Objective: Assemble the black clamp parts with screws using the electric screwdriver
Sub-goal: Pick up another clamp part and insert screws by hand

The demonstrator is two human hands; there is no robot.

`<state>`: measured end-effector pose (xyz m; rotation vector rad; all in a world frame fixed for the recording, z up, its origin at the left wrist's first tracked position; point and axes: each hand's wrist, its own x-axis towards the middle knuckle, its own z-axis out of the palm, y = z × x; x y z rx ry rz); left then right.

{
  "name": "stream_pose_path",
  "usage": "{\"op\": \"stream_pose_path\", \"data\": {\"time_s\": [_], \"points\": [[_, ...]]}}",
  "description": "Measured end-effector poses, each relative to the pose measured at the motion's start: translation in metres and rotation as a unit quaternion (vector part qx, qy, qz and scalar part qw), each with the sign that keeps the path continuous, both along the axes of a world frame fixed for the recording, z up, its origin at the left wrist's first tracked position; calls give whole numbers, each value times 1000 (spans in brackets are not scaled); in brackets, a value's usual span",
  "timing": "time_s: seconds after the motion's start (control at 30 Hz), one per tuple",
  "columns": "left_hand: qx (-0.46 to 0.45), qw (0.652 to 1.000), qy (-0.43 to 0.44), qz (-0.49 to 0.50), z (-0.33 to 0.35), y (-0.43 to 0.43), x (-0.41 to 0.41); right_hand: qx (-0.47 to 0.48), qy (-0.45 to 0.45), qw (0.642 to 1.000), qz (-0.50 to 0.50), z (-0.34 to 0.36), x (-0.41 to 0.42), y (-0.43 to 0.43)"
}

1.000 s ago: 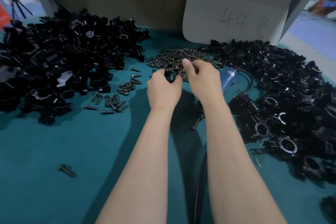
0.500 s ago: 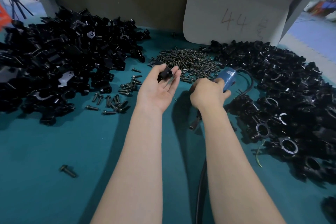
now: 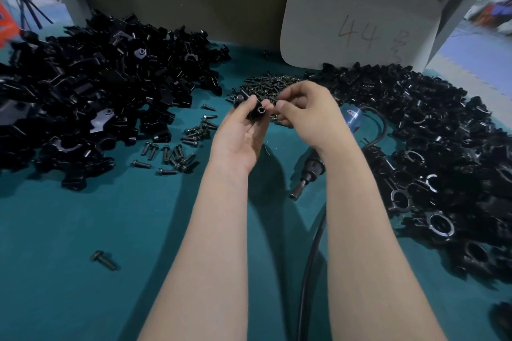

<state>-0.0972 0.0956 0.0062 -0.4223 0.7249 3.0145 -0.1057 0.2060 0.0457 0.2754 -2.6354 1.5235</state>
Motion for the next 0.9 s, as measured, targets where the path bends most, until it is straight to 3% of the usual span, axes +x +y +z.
{"op": "stream_pose_path", "data": {"time_s": [0.33,0.57,0.7,0.9], "points": [[-144,988,25,52,-1,8,2,72,-13,997,12,0,1,1],[-385,914,38,119,-1,16,3,111,17,993,-20,-5,0,-8],[-382,912,35,146,-1,18,4,59,27,996,-59,-12,3,-17],[-343,921,-9,182,-1,19,3,89,23,995,-28,-10,-1,-18]]}}
